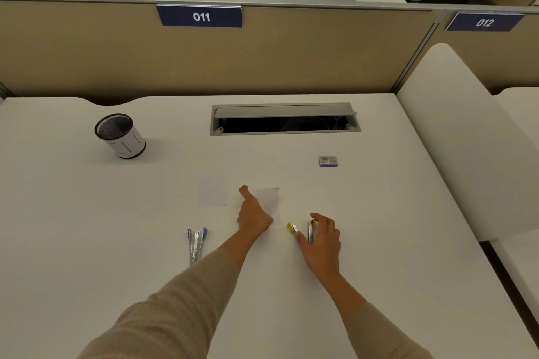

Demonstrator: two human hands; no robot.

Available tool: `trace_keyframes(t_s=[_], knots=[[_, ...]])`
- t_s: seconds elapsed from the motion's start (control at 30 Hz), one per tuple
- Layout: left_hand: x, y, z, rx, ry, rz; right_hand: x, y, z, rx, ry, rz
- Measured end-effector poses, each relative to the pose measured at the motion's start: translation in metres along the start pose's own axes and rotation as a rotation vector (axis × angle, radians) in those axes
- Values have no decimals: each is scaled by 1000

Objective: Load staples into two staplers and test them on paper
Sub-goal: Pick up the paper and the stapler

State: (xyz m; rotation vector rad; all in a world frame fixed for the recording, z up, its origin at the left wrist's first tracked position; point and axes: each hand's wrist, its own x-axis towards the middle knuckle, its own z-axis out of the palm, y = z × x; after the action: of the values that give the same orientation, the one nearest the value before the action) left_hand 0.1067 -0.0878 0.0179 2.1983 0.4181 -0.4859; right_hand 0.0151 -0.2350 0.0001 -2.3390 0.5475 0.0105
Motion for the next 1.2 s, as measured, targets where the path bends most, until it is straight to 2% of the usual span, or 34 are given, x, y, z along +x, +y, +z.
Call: trace_keyframes(t_s=[0.2, 0.3, 0.4, 0.53, 0.63, 0.9, 1.2], knots=[[-2, -18, -12, -126, -19, 143, 2, -7, -2, 14, -15, -9], [-13, -17, -20, -264, -67, 247, 2, -19, -8, 236, -18, -56], [-31, -14, -32, -322, -137, 312, 0, -39, -22, 457, -127, -61], [-57, -12, -54, -416, -219, 317, -7, -58, -40, 612, -260, -8], [-73, -12, -68, -478, -210, 312, -18, -67, -48, 750, -313, 58], [-102, -12, -90, -482, -97, 332, -41, -89, -58, 762, -402, -6], [-117, -18, -103, -602, -183, 229, -54, -108, -62, 811, -386, -43]])
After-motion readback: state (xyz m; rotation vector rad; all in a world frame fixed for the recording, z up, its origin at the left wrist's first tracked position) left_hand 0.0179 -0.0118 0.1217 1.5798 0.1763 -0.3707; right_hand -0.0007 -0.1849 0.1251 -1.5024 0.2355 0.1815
